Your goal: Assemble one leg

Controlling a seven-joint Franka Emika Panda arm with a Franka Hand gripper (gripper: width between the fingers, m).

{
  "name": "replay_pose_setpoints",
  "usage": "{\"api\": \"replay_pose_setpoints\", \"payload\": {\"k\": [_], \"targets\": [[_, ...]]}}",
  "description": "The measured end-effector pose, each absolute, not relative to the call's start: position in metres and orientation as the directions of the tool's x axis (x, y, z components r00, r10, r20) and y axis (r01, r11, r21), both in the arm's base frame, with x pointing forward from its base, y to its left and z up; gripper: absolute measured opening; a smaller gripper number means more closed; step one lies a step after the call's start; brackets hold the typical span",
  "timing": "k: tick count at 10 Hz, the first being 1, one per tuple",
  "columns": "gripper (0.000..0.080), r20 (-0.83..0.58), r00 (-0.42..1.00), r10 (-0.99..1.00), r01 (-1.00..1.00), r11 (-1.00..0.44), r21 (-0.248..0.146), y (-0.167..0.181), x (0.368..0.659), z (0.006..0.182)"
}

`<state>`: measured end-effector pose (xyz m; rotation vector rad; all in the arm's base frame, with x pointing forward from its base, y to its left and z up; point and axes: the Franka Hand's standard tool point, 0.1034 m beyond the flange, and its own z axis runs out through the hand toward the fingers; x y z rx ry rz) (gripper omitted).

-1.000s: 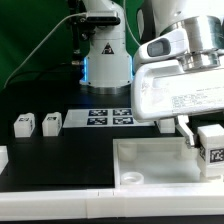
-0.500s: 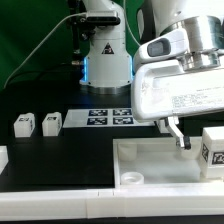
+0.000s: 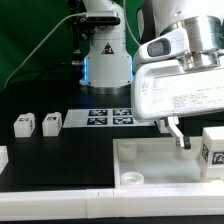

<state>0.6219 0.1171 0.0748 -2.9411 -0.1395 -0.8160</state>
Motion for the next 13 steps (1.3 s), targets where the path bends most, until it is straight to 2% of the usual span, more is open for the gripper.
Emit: {"api": "replay_pose_setpoints", "payload": {"k": [3,5,7,10,13], "targets": [[0.0649,0.48,0.874,0.07,0.113,-0.992,-0.062,0.118,0.62,0.073],[0.0649,0.418,0.906,0.073,0.111,-0.992,-0.067,0.114,0.617,0.095],[0.0649,0.166,0.982,0.088,0.105,-0.99,-0.096,0.12,0.612,0.118],[0.0649,-0.18,0.979,0.095,0.073,-0.99,-0.121,0.128,0.62,0.108],[0.0649,-0.227,0.969,0.1,0.073,-0.99,-0.124,0.128,0.623,0.104]]}}
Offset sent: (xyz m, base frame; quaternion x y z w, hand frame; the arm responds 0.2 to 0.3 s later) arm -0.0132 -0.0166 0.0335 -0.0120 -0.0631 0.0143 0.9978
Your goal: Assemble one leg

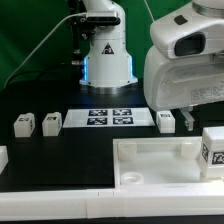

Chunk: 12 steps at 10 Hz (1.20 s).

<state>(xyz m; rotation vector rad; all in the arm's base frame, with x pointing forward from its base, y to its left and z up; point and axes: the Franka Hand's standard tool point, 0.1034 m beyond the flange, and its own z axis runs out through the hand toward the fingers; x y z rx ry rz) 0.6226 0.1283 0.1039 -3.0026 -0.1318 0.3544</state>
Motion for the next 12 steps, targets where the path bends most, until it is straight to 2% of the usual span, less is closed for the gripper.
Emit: {"api": "replay_pose_setpoints", "payload": {"k": [2,4,9,10,11,12], "targets": [[0.0649,-0.228,0.969,0.098,0.071,-0.99,-0.124,0.127,0.622,0.1],[0.0649,-0.227,0.97,0.088,0.062,-0.991,-0.121,0.123,0.624,0.085],[0.0649,-0.176,0.981,0.078,0.058,-0.991,-0.119,0.123,0.63,0.078],[0.0558,-0.176,0.981,0.078,0.058,-0.991,-0.119,0.123,0.63,0.078],[0.0392,-0.176,0.981,0.078,0.058,-0.991,-0.119,0.123,0.63,0.078],[0.0392,-0.176,0.981,0.078,0.059,-0.992,-0.113,0.12,0.631,0.077]]}}
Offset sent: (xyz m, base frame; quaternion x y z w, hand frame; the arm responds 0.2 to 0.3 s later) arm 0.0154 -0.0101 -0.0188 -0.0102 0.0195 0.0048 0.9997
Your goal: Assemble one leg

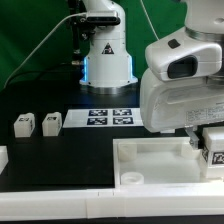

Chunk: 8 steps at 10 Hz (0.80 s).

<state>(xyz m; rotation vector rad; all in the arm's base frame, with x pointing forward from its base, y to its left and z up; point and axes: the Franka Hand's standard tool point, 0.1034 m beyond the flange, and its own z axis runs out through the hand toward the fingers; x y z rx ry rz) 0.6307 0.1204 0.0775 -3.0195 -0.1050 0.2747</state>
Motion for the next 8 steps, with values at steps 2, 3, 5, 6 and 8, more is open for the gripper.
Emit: {"api": "replay_pose_setpoints", "payload": {"k": [2,3,5,6,8], "targets": [[0.03,-0.178,0.982,0.065,0.046,-0.993,-0.109,0.1175,0.631,0.0769],[0.0298,-0.181,0.983,0.039,0.02,-0.994,-0.105,0.1173,0.631,0.0768],[0.0296,-0.179,0.984,-0.017,-0.035,-0.994,-0.099,0.1173,0.6316,0.0755],[0.0296,-0.162,0.965,-0.204,-0.217,-0.973,-0.071,0.118,0.6327,0.0748],[0.0296,-0.136,0.895,-0.426,-0.435,-0.899,-0.046,0.1218,0.6282,0.0739]]}}
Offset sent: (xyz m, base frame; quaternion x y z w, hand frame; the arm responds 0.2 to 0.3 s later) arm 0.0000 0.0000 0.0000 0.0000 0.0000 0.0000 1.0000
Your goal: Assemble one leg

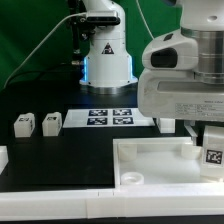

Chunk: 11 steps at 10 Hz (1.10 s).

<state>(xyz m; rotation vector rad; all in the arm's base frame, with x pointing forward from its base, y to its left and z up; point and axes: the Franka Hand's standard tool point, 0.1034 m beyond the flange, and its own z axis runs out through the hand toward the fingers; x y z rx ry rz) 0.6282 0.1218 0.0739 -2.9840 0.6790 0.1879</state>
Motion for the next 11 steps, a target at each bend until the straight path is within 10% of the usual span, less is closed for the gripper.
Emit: {"api": "replay_pose_setpoints", "payload": {"k": [9,11], "targets": [[0.0297,-0.199,0.061,-0.978,-0.996,-0.046,-0.078,0.1286,0.63,0.0709],[0.0297,-0.198,0.077,-0.977,-0.995,-0.063,-0.079,0.1295,0.6292,0.0705]]}}
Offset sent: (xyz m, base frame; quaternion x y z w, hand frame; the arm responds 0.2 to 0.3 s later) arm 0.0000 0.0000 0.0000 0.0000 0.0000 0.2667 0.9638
